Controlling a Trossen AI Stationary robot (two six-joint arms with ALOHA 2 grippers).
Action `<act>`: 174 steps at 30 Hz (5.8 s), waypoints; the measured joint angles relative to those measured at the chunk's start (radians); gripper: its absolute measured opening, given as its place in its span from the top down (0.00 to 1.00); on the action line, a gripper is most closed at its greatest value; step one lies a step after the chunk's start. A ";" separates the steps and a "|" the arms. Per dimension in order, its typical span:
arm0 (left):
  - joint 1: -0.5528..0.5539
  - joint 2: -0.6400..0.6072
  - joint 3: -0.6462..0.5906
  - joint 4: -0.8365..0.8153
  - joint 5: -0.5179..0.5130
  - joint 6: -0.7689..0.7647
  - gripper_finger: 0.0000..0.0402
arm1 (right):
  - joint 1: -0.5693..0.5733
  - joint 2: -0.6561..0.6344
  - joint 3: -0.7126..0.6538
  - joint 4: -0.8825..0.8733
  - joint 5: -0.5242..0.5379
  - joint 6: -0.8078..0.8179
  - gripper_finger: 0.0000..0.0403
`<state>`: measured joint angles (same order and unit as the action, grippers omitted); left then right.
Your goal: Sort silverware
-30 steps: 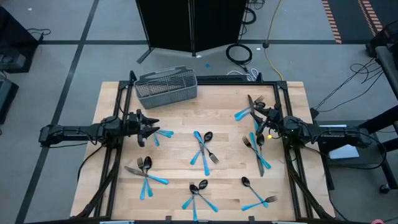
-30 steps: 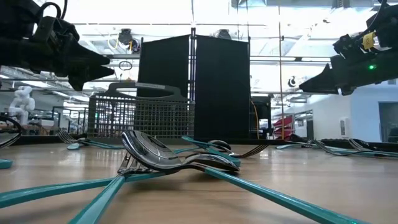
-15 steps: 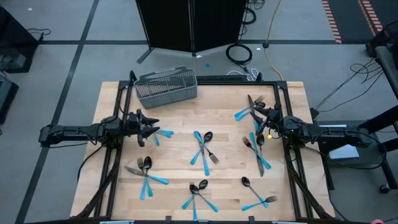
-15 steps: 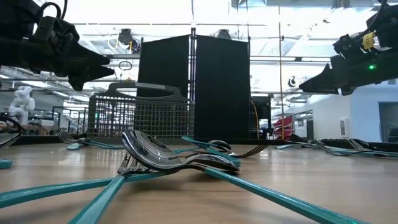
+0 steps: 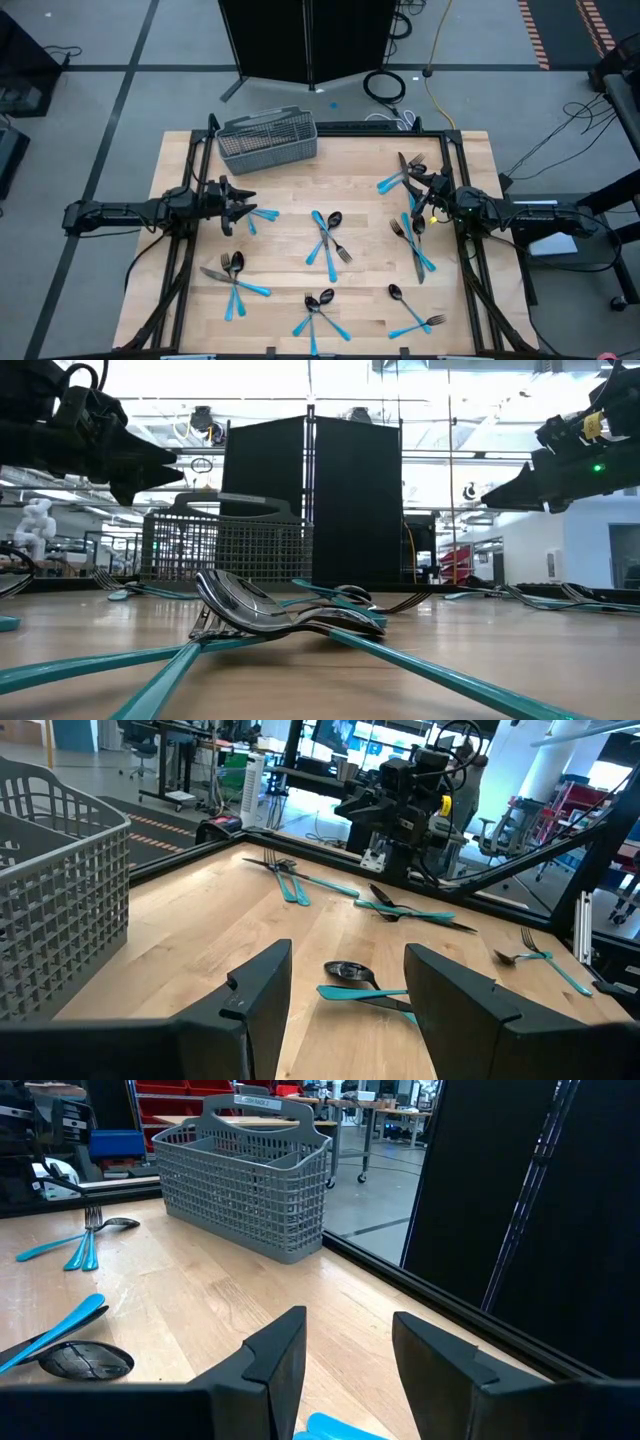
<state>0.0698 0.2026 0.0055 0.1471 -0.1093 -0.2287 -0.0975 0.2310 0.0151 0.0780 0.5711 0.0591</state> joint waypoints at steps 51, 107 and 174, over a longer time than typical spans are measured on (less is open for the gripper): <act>-0.019 0.687 0.436 0.056 0.398 0.166 0.52 | 0.194 0.712 0.076 0.854 -0.318 0.374 0.64; -0.753 1.397 0.912 -0.917 0.134 -0.263 0.52 | 0.245 0.841 0.158 0.908 -0.467 0.357 0.64; -0.623 1.427 1.235 -1.414 -0.222 0.141 0.98 | 0.245 0.841 0.158 0.874 -0.467 0.366 0.64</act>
<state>-0.5529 1.6294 1.2405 -1.2670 -0.3309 -0.0873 0.1478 1.0721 0.1730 0.9522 0.1043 0.4255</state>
